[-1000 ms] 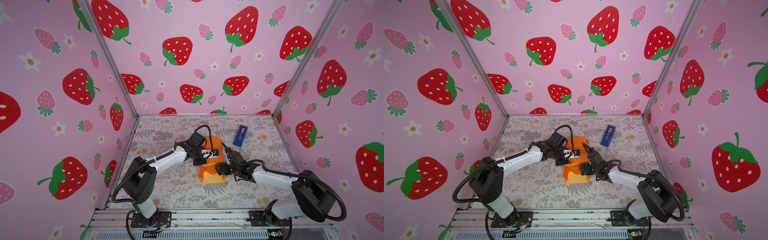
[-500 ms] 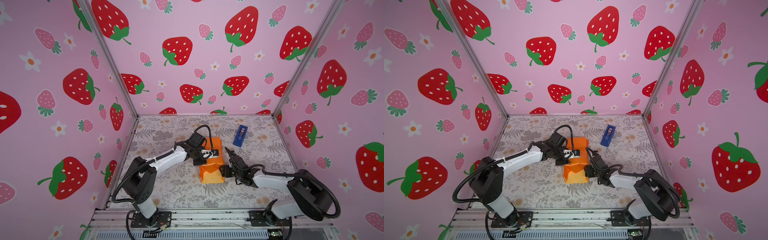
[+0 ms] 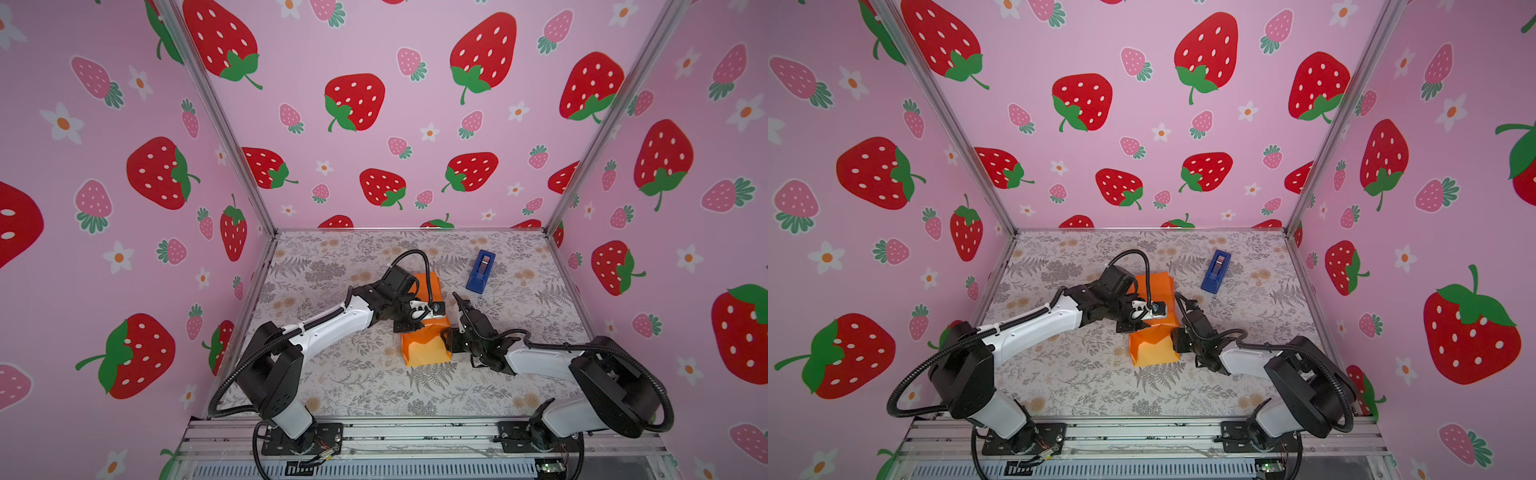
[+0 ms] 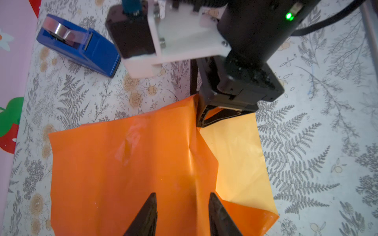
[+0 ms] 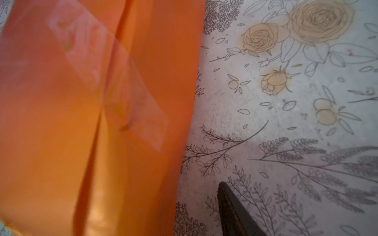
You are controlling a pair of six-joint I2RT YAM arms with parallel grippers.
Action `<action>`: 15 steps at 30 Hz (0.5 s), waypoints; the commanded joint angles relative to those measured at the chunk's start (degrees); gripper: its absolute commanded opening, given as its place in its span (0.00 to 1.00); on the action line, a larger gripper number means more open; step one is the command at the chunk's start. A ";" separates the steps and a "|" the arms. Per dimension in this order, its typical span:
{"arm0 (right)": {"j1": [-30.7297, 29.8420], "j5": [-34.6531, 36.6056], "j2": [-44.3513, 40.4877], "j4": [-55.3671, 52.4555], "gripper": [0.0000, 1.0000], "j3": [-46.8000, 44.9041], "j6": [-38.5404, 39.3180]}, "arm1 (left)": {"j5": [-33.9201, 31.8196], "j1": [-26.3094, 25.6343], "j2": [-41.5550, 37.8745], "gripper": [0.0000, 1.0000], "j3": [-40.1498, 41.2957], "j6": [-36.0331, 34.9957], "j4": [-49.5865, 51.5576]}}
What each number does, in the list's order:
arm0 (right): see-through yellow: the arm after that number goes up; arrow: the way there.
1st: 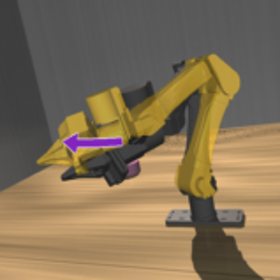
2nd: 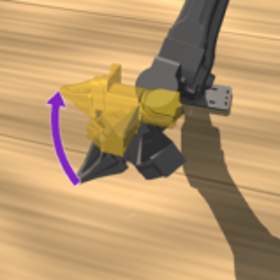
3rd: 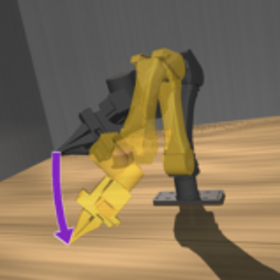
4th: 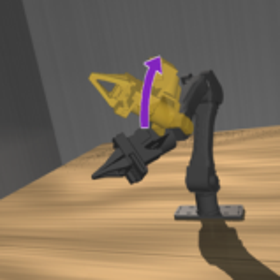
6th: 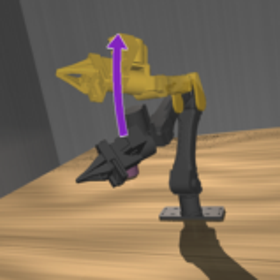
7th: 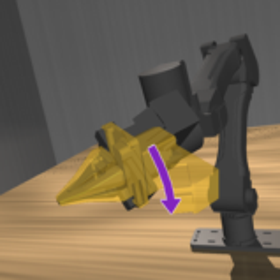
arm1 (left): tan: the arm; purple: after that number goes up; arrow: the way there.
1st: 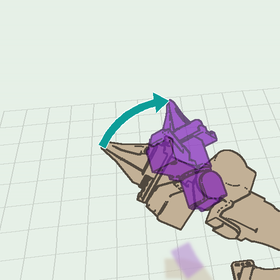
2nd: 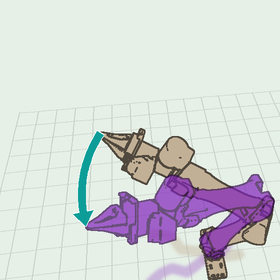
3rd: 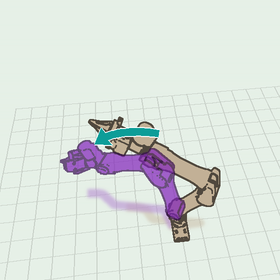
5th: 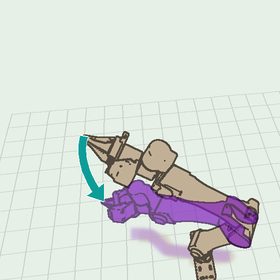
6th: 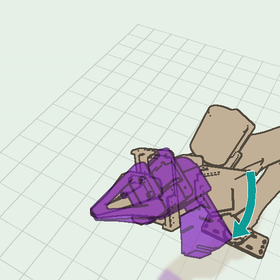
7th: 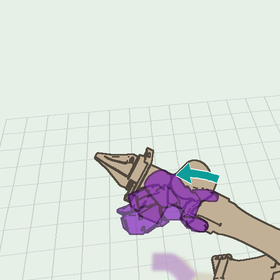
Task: Wrap a gift box in wrapping paper
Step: Fold the third fold of the wrapping paper on the gift box.
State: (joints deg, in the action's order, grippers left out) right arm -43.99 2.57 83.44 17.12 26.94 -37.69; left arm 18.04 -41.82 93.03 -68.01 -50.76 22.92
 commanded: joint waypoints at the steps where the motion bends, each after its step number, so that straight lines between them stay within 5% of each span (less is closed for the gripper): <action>1: 0.44 -0.32 0.46 1.33 0.52 -0.66 -0.45 | 4.58 -0.78 0.69 0.41 0.29 -1.66 -0.99; 15: 0.88 -1.07 -0.24 1.42 0.46 -1.34 -0.62 | 8.65 -1.08 6.71 0.23 1.23 -0.49 -6.19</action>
State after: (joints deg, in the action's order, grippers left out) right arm -43.64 1.61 83.44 17.54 26.59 -37.71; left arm 24.27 -42.76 99.11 -67.81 -50.89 18.11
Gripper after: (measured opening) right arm 0.460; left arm 0.236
